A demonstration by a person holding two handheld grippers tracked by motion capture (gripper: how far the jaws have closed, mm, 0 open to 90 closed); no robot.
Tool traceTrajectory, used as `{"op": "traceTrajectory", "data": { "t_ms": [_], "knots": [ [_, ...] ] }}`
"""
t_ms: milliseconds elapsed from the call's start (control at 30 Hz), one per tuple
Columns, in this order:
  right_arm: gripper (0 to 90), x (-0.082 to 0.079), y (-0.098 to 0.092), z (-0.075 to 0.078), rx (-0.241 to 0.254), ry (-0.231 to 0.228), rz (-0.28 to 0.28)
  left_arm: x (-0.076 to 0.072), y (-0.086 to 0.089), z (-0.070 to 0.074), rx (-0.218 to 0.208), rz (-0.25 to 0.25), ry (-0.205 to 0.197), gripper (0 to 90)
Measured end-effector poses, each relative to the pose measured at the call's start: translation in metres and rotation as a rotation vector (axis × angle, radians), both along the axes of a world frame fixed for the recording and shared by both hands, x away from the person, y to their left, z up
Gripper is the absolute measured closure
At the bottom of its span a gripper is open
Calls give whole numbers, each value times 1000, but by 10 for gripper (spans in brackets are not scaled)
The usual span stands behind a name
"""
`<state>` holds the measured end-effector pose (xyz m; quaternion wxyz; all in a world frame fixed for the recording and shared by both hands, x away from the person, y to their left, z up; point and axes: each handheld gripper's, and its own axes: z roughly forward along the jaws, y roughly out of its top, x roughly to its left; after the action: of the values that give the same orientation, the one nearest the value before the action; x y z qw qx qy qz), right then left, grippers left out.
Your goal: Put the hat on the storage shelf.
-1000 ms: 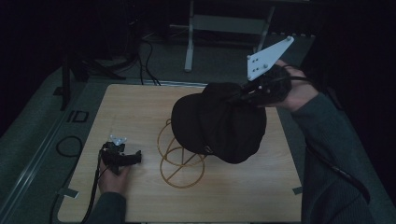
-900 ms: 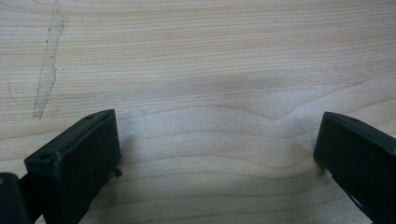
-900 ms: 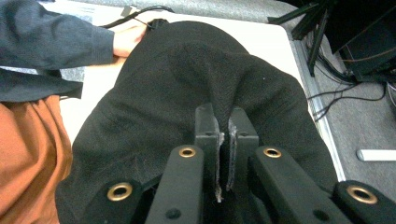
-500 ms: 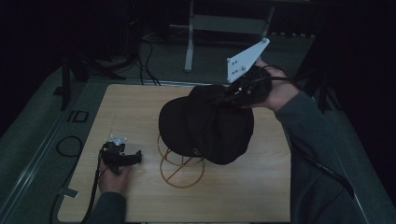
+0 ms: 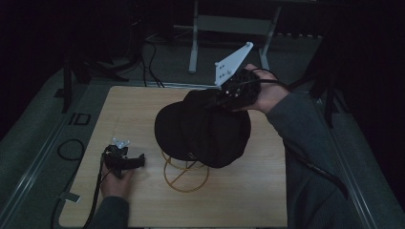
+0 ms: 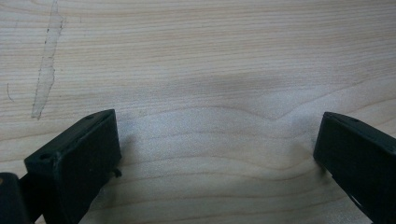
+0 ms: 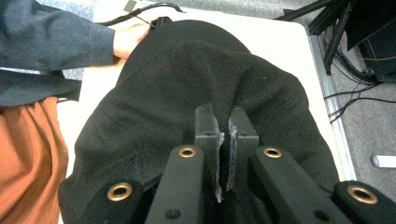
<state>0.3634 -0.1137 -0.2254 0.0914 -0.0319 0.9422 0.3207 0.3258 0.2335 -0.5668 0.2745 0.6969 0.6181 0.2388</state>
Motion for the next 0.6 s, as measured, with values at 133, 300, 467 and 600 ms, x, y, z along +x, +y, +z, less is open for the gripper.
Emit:
{"op": "traceTrajectory", "data": {
  "t_ms": [133, 300, 467, 600],
  "knots": [
    [854, 1, 6, -1, 2, 3, 3, 0, 0, 0, 0, 0, 0, 1],
    [850, 4, 29, -11, -36, 13, -3, 0, 0, 0, 0, 0, 0, 1],
    [848, 6, 42, -22, -59, 21, 8, 0, 0, 0, -2, 1, -2, 1],
    [848, 7, 56, -31, -79, 29, 21, 0, 0, 0, -2, -2, 0, 1]
  ]
}}
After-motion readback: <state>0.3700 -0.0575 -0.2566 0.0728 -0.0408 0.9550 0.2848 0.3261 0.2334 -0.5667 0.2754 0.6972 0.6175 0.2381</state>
